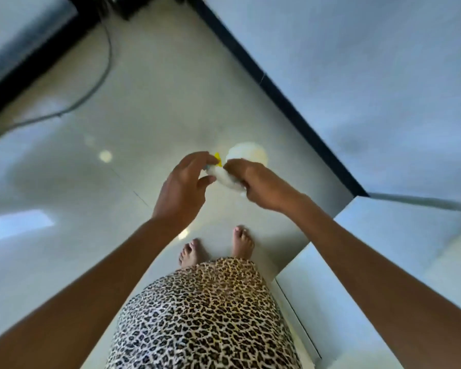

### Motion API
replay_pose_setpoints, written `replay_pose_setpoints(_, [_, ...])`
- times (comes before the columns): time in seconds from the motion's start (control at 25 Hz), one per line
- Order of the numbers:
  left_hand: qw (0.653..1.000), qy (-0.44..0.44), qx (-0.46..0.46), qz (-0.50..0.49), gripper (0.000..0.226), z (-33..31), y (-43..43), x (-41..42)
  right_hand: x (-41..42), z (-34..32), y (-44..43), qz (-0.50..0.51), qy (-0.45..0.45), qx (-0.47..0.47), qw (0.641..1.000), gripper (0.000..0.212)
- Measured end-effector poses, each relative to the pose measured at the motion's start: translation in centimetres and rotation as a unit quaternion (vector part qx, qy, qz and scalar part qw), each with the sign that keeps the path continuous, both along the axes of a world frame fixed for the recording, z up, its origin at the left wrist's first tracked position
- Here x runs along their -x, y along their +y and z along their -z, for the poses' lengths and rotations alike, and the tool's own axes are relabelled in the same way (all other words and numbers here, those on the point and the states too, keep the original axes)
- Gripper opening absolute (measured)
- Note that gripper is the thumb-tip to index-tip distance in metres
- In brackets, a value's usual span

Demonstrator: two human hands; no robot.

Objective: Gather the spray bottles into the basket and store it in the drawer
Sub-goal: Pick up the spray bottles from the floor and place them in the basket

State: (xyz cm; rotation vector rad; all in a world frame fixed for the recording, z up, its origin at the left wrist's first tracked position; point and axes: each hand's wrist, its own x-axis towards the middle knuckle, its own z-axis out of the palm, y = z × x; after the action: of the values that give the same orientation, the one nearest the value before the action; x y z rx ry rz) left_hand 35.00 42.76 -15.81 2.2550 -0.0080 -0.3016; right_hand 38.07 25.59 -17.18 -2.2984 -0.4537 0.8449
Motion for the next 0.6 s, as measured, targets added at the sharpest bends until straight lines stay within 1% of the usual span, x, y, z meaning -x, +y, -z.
replay_pose_setpoints(0.08, [0.999, -0.04, 0.015, 0.025, 0.026, -5.6, 0.5, -0.7, 0.5, -6.3, 0.1, 0.029, 0.009, -0.021, 0.999, 0.05])
replay_pose_setpoints(0.16, [0.995, -0.075, 0.023, 0.061, 0.024, -12.2, 0.5, -1.8, 0.8, -12.9, -0.4, 0.078, 0.017, -0.04, 0.996, 0.054])
replay_pose_setpoints(0.24, [0.991, -0.104, 0.029, 0.079, 0.022, -18.6, 0.2, -1.9, 1.6, -19.0, -1.0, 0.133, -0.013, -0.049, 0.99, 0.059])
replay_pose_setpoints(0.32, [0.985, -0.149, 0.029, 0.088, 0.019, -24.5, -0.6, -1.3, 2.6, -24.9, -2.0, 0.179, -0.057, -0.048, 0.981, 0.057])
replay_pose_setpoints(0.44, [0.98, -0.186, 0.034, 0.066, 0.015, -30.7, -2.0, 0.3, 5.4, -31.8, -3.6, 0.232, -0.109, -0.05, 0.965, 0.053])
replay_pose_setpoints(0.52, [0.979, -0.187, 0.045, 0.07, 0.014, -34.5, -3.3, 1.4, 8.0, -36.2, -4.7, 0.249, -0.134, -0.047, 0.958, 0.052])
replay_pose_setpoints(0.6, [0.976, -0.191, 0.051, 0.096, 0.015, -37.6, -5.0, 2.6, 10.7, -39.9, -5.5, 0.281, -0.156, -0.063, 0.945, 0.042])
